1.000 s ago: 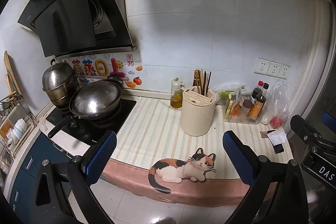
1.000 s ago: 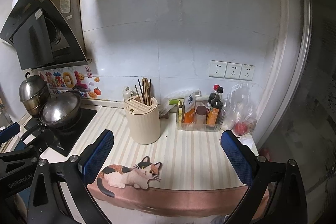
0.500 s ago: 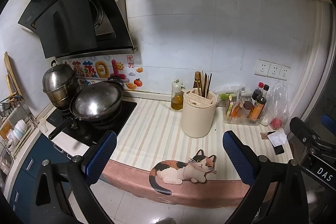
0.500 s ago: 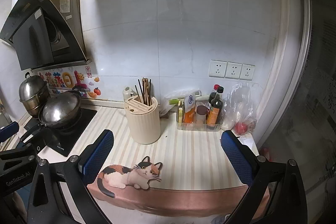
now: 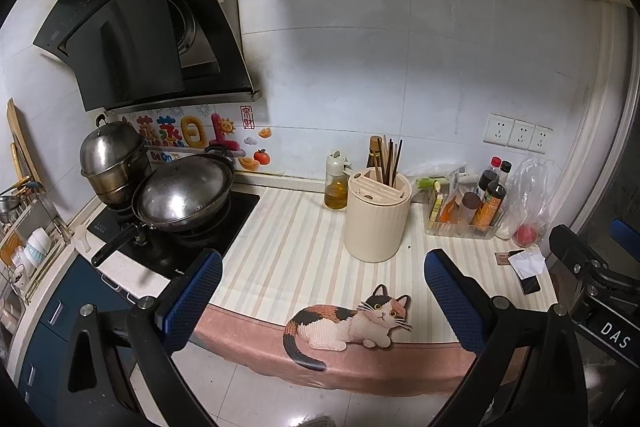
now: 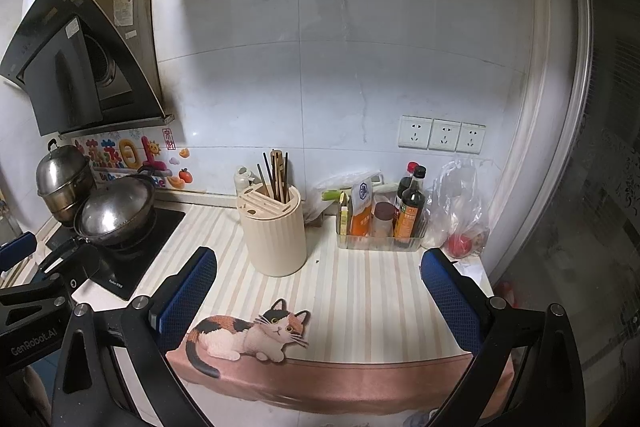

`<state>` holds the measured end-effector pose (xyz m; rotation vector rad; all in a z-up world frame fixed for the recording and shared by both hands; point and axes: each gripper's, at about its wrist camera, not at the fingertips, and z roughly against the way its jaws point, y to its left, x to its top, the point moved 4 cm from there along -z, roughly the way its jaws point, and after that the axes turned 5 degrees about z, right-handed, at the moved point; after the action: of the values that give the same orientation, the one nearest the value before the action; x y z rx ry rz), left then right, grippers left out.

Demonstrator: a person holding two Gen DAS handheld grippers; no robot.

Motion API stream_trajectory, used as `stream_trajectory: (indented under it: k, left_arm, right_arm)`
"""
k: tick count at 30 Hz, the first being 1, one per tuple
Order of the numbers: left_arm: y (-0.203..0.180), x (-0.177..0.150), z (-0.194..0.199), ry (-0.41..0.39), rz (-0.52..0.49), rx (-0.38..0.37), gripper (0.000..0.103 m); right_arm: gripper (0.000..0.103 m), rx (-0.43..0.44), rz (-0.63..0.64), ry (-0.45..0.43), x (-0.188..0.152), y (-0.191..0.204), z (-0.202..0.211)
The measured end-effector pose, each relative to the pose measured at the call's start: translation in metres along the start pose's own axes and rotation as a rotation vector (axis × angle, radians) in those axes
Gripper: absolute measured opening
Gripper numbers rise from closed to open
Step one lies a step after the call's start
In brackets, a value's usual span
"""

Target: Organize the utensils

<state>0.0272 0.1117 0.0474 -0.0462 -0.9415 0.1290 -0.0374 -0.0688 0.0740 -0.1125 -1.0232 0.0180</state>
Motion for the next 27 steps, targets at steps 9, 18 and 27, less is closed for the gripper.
stream_trajectory:
  k: [9,18,27]
  left_arm:
    - [-0.0005,0.0012,0.0003,-0.002,-0.001,0.001,0.103]
    - [-0.0035,0.0020,0.0020,-0.004,0.000,0.004,0.103]
    - [-0.0051,0.0021,0.0026,-0.004,0.002,0.003,0.103]
  right_arm:
    - [0.103,0.000,0.001,-0.002,0.0001,0.0002,0.0004]
    - [0.103,-0.002,0.002,-0.004,-0.0003,-0.0004,0.0014]
    - [0.103,-0.001,0.002,-0.004,-0.0004,-0.0002,0.0014]
